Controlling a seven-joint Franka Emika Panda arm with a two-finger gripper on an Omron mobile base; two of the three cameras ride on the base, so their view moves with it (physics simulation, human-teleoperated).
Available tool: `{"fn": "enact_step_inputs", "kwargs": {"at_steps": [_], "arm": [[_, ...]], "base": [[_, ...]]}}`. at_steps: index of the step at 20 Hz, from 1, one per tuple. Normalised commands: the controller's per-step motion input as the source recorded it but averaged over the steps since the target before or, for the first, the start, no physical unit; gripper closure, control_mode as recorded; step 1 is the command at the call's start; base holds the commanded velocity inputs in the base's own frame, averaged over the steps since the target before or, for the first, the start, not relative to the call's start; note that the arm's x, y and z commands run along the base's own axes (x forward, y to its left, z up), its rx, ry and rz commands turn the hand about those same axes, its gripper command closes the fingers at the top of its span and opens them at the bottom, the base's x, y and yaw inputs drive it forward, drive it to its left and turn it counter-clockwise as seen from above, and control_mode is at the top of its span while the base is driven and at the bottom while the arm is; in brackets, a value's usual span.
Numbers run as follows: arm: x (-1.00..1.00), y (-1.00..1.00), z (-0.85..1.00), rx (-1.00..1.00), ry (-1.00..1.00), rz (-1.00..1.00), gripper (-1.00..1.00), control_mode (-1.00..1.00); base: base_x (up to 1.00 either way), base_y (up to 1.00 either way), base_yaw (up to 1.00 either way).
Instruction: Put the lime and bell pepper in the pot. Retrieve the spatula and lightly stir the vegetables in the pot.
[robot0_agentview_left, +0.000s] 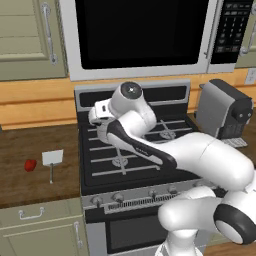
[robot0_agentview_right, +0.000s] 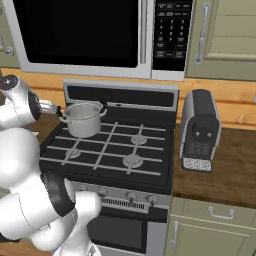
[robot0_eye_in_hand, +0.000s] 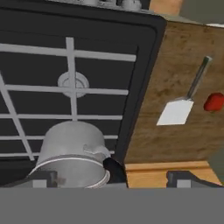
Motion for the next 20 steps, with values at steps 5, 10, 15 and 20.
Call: {"fn": "enact_step_inputs", "kwargs": {"at_steps": [5, 10, 15, 20], "arm": [[-0.75, 1.0, -0.07, 0.01, 0.36, 0.05, -1.0, -1.0], [-0.1, 1.0, -0.66, -0.04, 0.31, 0.09, -1.0, -1.0], [0.06, 1.0, -0.9, -0.08, 0.24, 0.08, -1.0, -1.0], [0.13, 0.99, -0.29, -0.03, 0.15, 0.01, -1.0, -1.0]], "base": [[0.0, 0.0, 0.0], [0.0, 0.0, 0.0], [0.0, 0.0, 0.0], [0.0, 0.0, 0.0]]}}
